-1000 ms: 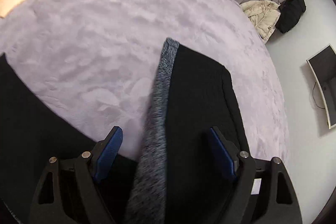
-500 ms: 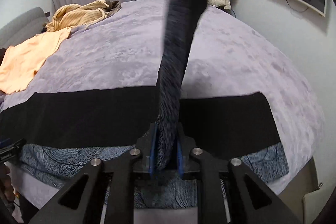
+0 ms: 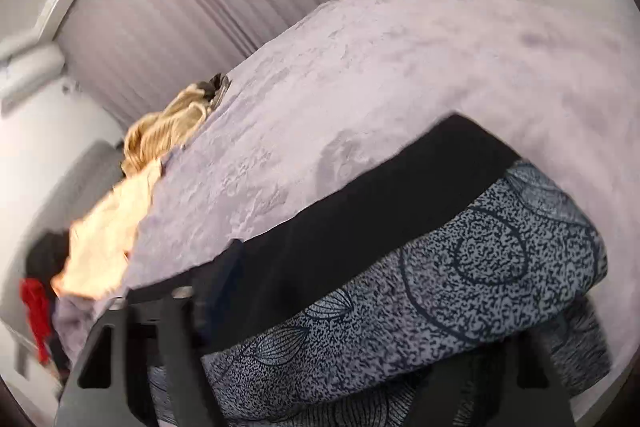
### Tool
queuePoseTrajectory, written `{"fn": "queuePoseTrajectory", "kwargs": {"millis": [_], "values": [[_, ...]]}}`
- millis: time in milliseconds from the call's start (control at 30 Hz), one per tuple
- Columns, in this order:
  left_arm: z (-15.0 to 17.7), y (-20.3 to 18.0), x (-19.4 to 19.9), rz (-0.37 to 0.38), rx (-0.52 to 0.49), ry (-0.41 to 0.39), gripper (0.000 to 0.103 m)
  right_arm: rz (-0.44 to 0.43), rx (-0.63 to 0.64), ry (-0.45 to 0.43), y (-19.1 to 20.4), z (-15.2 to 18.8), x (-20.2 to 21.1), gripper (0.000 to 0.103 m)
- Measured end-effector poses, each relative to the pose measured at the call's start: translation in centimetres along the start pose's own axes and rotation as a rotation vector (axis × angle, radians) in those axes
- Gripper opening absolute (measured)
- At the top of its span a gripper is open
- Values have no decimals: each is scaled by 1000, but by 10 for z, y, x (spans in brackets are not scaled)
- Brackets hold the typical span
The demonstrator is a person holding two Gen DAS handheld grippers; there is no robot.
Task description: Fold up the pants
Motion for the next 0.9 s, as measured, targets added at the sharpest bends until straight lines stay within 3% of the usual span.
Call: {"fn": "queuePoseTrajectory", "kwargs": {"millis": [33,67,133,267,367,500,633,700,733,833,900], "values": [[-3,-1,1,8,0,13,102,78,105,26,11,-4,3,7],[-7,-2,2,29,-5,29,102,97,162,27,24,-11,13,7],[-13,-5,8,78,-6,50,102,47,212,-42,51,-32,46,7],[-27,-4,25,86,-27,14,102,57,353,-159,114,-67,123,7],[-29,-1,29,91,-47,1,102,136,424,-159,129,-67,144,7],[-19,6,18,70,-66,40,102,338,456,-19,85,-37,101,8],[-11,13,8,57,-78,66,102,412,366,228,16,27,27,9],[-12,13,11,59,-83,58,102,449,387,261,2,48,10,13],[-12,12,13,59,-92,51,102,459,394,240,1,49,11,20],[-10,2,18,60,-125,41,102,511,359,182,-7,34,23,68],[-9,-12,19,76,-154,32,102,509,292,135,-25,20,34,74]]}}
Point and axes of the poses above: each gripper's, at about its wrist camera, not at the fingertips, and x roughly against the way its jaws point, y to its left, z to its underside, the point moved 7 cm from there along -x, roughly the way its jaws point, and after that the axes turned 5 degrees about x, right-handed, at the moved point
